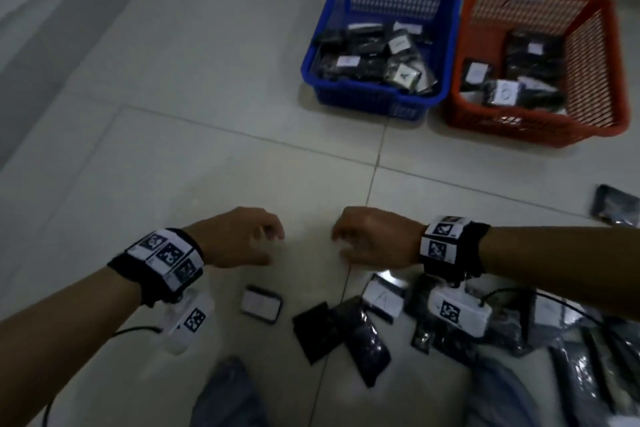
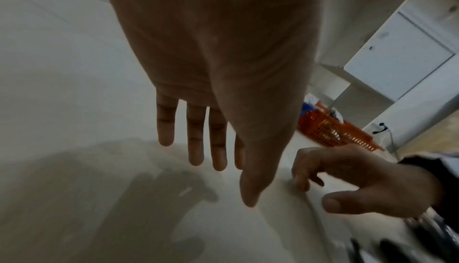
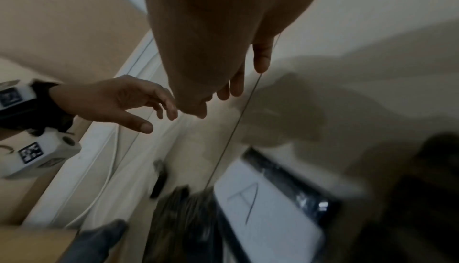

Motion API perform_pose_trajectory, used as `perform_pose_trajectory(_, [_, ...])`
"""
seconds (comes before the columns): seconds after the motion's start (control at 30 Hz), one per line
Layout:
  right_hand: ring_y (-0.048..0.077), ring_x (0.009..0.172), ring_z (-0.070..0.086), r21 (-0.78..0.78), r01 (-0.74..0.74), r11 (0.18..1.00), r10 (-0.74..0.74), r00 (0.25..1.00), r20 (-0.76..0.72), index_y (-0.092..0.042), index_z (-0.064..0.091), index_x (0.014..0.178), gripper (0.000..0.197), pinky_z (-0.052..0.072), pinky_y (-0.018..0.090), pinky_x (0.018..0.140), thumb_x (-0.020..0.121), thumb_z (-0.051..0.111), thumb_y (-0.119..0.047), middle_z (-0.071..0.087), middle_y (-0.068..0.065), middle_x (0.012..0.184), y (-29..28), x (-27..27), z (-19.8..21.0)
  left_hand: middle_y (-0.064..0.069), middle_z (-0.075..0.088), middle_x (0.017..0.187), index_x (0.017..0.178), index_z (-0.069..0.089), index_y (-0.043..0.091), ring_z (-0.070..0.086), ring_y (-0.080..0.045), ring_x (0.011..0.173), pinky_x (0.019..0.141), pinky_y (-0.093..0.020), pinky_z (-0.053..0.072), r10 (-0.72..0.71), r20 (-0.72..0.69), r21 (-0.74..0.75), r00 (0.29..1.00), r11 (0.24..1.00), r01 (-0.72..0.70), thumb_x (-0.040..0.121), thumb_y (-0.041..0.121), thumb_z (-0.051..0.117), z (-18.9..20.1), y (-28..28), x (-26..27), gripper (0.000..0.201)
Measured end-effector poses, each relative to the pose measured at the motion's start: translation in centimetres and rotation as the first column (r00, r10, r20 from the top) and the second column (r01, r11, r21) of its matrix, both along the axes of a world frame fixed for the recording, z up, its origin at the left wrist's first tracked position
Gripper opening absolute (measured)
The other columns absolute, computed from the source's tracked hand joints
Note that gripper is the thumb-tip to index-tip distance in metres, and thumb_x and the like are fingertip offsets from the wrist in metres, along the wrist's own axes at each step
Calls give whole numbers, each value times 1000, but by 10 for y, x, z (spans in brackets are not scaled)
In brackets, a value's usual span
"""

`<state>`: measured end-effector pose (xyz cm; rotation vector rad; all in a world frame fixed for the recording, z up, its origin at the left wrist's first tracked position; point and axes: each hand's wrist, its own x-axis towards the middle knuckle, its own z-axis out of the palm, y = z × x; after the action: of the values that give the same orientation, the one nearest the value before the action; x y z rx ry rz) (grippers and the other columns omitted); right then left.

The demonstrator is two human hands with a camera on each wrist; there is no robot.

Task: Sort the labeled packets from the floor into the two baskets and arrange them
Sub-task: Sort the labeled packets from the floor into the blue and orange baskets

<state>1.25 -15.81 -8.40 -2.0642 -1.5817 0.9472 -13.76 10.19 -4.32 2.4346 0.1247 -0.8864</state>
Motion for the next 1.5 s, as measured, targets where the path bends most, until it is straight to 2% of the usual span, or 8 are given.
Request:
perform_pose_trajectory(0.27, [22, 104, 47, 1, -364, 932, 359, 919, 162, -27, 60, 130, 70, 37, 37, 84, 76, 67, -71, 51, 0, 119, 16, -72, -28, 9, 51, 118, 115, 60, 31, 51, -15, 103, 85, -33, 45, -183, -20, 215, 983, 959, 183, 80, 59, 71, -30, -20, -73, 46])
perform_pose_trajectory(0.43, [22, 108, 45, -124, -384, 915, 400, 905, 143, -25, 65, 109, 48, 33, 38, 87, 74, 79, -54, 51, -1, 117, 31, -82, -15, 6, 62, 99, 93, 55, 33, 58, -14, 84, 76, -34, 51, -48, -62, 106, 997, 993, 54, 86, 54, 69, -23, -13, -60, 26])
perform_pose_trajectory(0.63, [8, 77, 58, -149, 14, 989, -57, 956, -289, -24, 57, 95, 29, 48, 25, 71, 80, 83, -24, 60, -10, 88, 34, -45, 1, 7, 67, 81, 108, 45, 28, 61, -6, 70, 67, -25, 50, 315, 58, -182, 947, 936, -300, 91, 32, 69, -1, -5, -34, 29])
perform_pose_trajectory(0.83, [10, 71, 59, -182, 475, 861, -492, 684, -539, -9, 58, 77, 17, 53, 38, 72, 87, 70, -13, 66, 0, 75, 28, 1, 18, -5, 68, 84, 105, 49, 28, 63, -14, 70, 65, -25, 46, 537, 75, -396, 840, 789, -470, 93, 21, 68, 15, -9, -7, 25])
perform_pose_trajectory(1.0, [31, 99, 72, -362, 555, 749, -537, 187, -823, 1, 56, 98, 14, 56, 46, 75, 93, 44, 3, 73, 15, 115, 28, 19, 28, -2, 67, 88, 105, 53, 26, 64, -13, 69, 67, -31, 50, 561, 139, -425, 816, 778, -463, 93, 18, 68, 31, -19, 11, 21])
perform_pose_trajectory(1.17, [18, 85, 64, -299, 636, 712, -536, 216, -816, -6, 66, 80, 13, 49, 29, 65, 89, 72, -14, 65, 4, 75, 26, 33, 38, -11, 67, 102, 108, 56, 24, 69, -23, 75, 63, -26, 53, 569, 227, -456, 790, 779, -431, 95, 11, 64, 42, -27, 27, 21])
perform_pose_trajectory(1.3, [26, 93, 69, -205, 711, 673, -514, 250, -821, 0, 76, 90, 10, 57, 34, 87, 88, 66, 2, 74, 12, 100, 17, 42, 43, -14, 67, 101, 105, 58, 29, 69, -28, 79, 62, -27, 51, 578, 261, -475, 773, 774, -418, 94, 10, 65, 44, -34, 41, 23])
perform_pose_trajectory(1.5, [22, 95, 72, -21, 776, 631, -493, 380, -783, -9, 72, 103, 34, 60, 32, 76, 79, 71, 14, 68, 13, 111, -2, 65, 52, -12, 67, 102, 111, 58, 23, 67, -19, 75, 60, -23, 49, 555, 326, -466, 765, 799, -380, 95, 7, 63, 48, -47, 78, 23])
